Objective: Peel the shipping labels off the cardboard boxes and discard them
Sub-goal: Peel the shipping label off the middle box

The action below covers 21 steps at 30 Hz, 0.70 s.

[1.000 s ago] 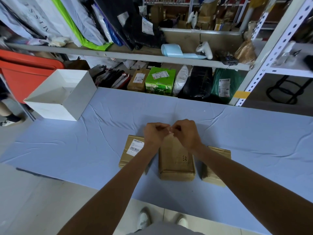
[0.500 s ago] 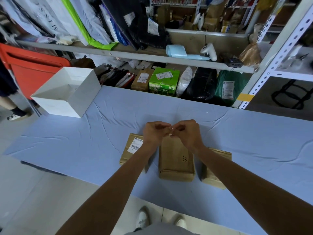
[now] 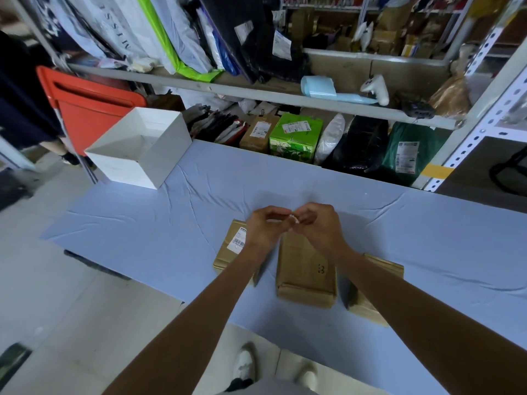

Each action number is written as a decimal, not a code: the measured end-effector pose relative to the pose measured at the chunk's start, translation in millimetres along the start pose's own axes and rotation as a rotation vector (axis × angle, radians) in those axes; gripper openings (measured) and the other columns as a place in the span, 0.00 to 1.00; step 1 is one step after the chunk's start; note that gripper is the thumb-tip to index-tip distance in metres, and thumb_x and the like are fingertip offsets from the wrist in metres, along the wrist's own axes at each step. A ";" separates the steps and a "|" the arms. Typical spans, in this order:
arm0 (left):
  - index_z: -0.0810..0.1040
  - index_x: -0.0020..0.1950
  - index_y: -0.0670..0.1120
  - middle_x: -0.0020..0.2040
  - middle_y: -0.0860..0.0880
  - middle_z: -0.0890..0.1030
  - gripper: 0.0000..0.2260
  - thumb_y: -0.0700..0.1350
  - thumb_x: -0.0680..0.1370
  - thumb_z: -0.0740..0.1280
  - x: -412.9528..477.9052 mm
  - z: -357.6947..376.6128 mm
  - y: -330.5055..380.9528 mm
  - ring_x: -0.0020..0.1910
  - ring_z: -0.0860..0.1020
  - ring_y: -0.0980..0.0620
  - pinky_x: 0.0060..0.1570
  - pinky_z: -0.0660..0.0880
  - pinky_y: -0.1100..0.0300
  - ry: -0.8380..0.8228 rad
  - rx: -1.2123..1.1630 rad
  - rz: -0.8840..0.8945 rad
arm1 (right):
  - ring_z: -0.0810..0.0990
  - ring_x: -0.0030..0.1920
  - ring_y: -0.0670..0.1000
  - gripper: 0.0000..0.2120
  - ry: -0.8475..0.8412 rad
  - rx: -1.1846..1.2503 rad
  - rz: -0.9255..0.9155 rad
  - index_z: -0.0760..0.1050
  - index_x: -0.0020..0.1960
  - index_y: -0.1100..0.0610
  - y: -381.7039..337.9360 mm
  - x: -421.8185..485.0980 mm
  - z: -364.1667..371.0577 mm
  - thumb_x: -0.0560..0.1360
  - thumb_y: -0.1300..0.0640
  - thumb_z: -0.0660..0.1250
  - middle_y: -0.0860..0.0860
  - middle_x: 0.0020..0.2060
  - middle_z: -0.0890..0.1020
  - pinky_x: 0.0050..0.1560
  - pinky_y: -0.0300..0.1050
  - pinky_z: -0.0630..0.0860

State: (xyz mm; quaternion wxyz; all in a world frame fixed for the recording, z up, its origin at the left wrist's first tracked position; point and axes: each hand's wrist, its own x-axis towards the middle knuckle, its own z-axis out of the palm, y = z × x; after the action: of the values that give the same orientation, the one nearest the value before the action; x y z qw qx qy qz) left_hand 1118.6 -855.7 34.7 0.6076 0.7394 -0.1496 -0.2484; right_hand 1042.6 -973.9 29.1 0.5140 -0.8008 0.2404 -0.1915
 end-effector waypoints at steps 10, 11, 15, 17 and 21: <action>0.83 0.45 0.46 0.40 0.51 0.83 0.07 0.44 0.69 0.75 -17.1 -38.9 -8.5 0.38 0.81 0.57 0.38 0.75 0.69 0.177 0.138 -0.075 | 0.84 0.41 0.57 0.04 -0.137 0.167 0.089 0.81 0.41 0.62 -18.3 -4.9 39.9 0.72 0.69 0.70 0.59 0.39 0.84 0.47 0.55 0.82; 0.83 0.45 0.46 0.41 0.50 0.84 0.07 0.44 0.69 0.76 -18.3 -45.1 -9.9 0.38 0.81 0.56 0.39 0.76 0.66 0.188 0.136 -0.079 | 0.84 0.40 0.56 0.07 -0.141 0.175 0.091 0.80 0.39 0.58 -21.3 -4.3 45.8 0.71 0.68 0.71 0.58 0.38 0.84 0.46 0.53 0.82; 0.83 0.43 0.46 0.41 0.49 0.85 0.06 0.43 0.68 0.76 -22.0 -73.6 -11.1 0.40 0.82 0.56 0.43 0.77 0.65 0.236 0.096 -0.049 | 0.83 0.34 0.44 0.12 -0.134 0.111 0.061 0.79 0.33 0.49 -39.5 -2.7 69.9 0.67 0.65 0.75 0.45 0.31 0.83 0.40 0.36 0.78; 0.83 0.42 0.47 0.42 0.50 0.84 0.05 0.42 0.68 0.76 -22.3 -88.5 -8.2 0.40 0.82 0.56 0.42 0.76 0.66 0.269 0.073 -0.051 | 0.82 0.35 0.42 0.09 -0.134 0.105 0.066 0.80 0.35 0.51 -48.2 2.2 84.1 0.66 0.63 0.76 0.44 0.32 0.82 0.41 0.33 0.77; 0.82 0.42 0.46 0.41 0.48 0.83 0.05 0.40 0.69 0.76 -21.3 -128.4 -4.4 0.36 0.81 0.56 0.41 0.77 0.64 0.262 0.050 -0.022 | 0.82 0.37 0.43 0.04 -0.180 0.102 0.065 0.82 0.39 0.57 -72.7 9.8 115.2 0.67 0.62 0.76 0.47 0.34 0.84 0.41 0.31 0.75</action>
State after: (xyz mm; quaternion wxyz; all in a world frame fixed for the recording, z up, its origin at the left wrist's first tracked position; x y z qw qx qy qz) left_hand 1171.0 -737.8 52.2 0.6007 0.7819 -0.0670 -0.1526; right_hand 1128.0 -869.5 50.3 0.5794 -0.7795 0.2089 -0.1141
